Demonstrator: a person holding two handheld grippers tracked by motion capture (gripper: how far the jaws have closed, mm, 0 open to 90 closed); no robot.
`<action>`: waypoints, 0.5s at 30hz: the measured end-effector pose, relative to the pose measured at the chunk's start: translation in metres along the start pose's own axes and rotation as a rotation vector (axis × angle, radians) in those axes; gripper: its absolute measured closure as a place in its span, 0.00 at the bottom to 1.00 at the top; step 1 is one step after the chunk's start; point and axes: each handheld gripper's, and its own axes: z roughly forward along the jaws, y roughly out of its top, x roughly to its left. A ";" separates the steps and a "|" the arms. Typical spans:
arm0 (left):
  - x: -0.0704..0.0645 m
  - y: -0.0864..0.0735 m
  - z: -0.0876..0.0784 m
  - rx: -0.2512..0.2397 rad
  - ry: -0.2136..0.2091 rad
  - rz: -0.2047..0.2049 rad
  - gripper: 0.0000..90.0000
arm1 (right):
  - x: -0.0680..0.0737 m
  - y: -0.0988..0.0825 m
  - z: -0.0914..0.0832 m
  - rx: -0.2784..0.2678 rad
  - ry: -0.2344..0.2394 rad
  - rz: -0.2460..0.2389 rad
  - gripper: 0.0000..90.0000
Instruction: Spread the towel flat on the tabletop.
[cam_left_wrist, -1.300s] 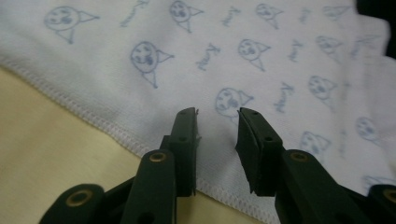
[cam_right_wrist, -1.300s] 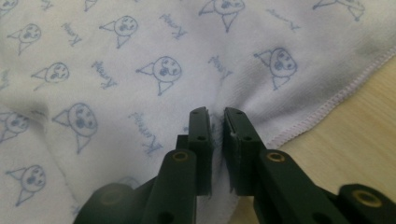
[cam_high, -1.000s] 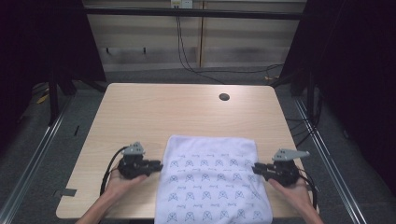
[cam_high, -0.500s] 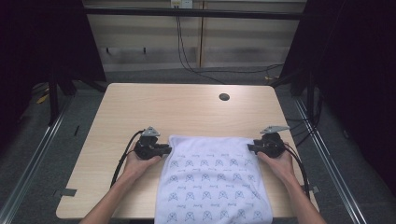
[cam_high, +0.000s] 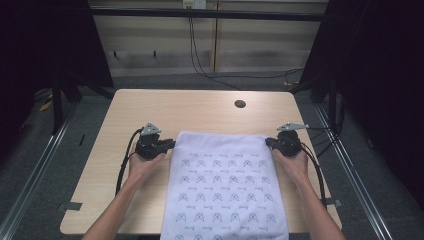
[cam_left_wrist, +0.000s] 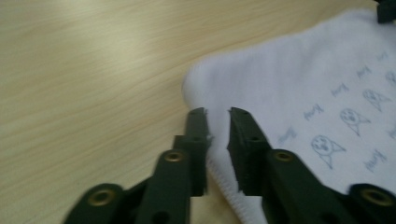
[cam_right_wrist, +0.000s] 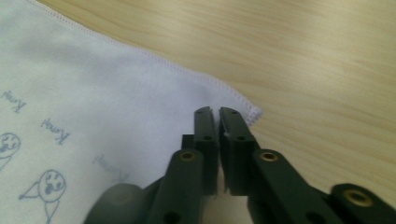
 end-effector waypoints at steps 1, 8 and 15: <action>0.001 -0.002 0.000 0.003 -0.011 0.005 0.83 | 0.000 -0.001 0.000 0.006 -0.006 0.010 0.80; -0.007 -0.015 -0.015 0.028 -0.172 0.052 0.84 | 0.001 -0.008 -0.024 -0.050 0.122 0.029 0.74; -0.012 -0.025 0.003 0.084 -0.229 0.064 0.80 | 0.006 -0.023 -0.033 -0.047 0.241 0.026 0.73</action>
